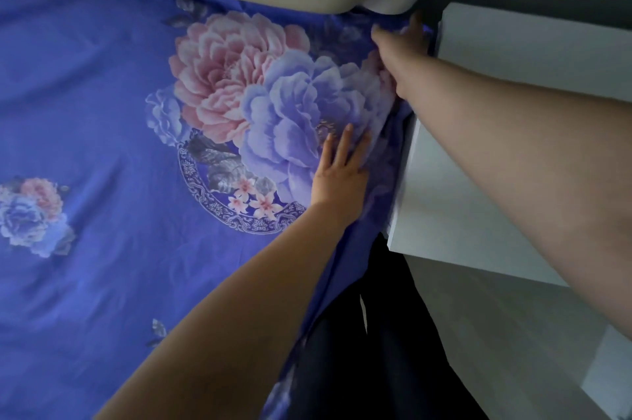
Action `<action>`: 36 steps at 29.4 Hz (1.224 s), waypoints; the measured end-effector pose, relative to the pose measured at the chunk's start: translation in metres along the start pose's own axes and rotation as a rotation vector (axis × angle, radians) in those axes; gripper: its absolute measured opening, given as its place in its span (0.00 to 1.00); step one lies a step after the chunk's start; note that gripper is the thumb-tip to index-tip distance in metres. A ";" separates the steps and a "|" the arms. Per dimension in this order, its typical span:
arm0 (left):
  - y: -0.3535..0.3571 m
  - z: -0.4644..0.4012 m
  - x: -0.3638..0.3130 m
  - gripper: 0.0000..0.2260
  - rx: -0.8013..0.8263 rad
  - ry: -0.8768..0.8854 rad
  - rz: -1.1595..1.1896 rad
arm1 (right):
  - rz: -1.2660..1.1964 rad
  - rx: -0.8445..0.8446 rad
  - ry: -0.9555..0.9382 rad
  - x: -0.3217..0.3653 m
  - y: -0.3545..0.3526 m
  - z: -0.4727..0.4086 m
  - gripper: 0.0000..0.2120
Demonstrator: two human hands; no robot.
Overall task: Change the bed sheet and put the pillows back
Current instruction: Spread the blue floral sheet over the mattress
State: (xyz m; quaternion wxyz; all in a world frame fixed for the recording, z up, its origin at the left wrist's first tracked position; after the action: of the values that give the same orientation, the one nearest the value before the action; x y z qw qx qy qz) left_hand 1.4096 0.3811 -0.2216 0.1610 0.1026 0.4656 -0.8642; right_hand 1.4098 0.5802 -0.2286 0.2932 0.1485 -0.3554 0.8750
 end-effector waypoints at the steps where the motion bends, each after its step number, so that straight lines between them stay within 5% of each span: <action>1: 0.010 -0.001 0.000 0.14 0.068 0.023 -0.052 | -0.030 0.013 -0.005 0.003 0.005 -0.005 0.29; 4: 0.025 -0.006 0.001 0.14 0.160 0.031 -0.149 | -0.212 0.281 0.192 -0.016 0.034 -0.009 0.26; 6: 0.027 -0.008 0.000 0.14 0.132 0.044 -0.112 | -0.100 0.254 0.260 -0.036 0.038 -0.011 0.26; 10: 0.000 0.004 -0.003 0.12 -0.156 0.068 0.275 | 0.292 -0.209 -0.263 -0.042 0.032 0.056 0.30; 15: -0.006 0.090 0.022 0.08 -0.567 0.051 0.492 | 0.473 -0.166 -0.604 -0.078 0.078 0.156 0.21; 19: 0.045 0.188 0.066 0.15 -0.690 -0.279 0.510 | 0.737 -0.128 -0.842 -0.094 0.125 0.223 0.21; 25: 0.156 0.340 0.116 0.24 -0.398 -0.777 0.578 | 1.188 0.252 -0.928 -0.161 0.225 0.314 0.23; 30: 0.258 0.461 0.117 0.22 -0.233 -1.073 0.897 | 1.416 0.439 -1.033 -0.236 0.279 0.395 0.17; 36: 0.324 0.539 0.083 0.16 -0.440 -1.150 1.129 | 1.453 0.644 -1.003 -0.296 0.314 0.468 0.19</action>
State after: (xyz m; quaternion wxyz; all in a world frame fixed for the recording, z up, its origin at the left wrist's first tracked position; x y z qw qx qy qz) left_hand 1.4390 -0.2529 -0.2050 0.7988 -0.1702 0.3476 -0.4605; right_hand 1.4716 -0.0530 -0.2055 -0.5673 0.3241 -0.1868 0.7337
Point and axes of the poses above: each hand's wrist, its own z-axis away from the middle knuckle, its own y-axis out of the palm, x = y × z, the point moved 8 cm from there along -z, towards the middle knuckle, and after that the axes turned 15 degrees about z, right-handed, at the moved point
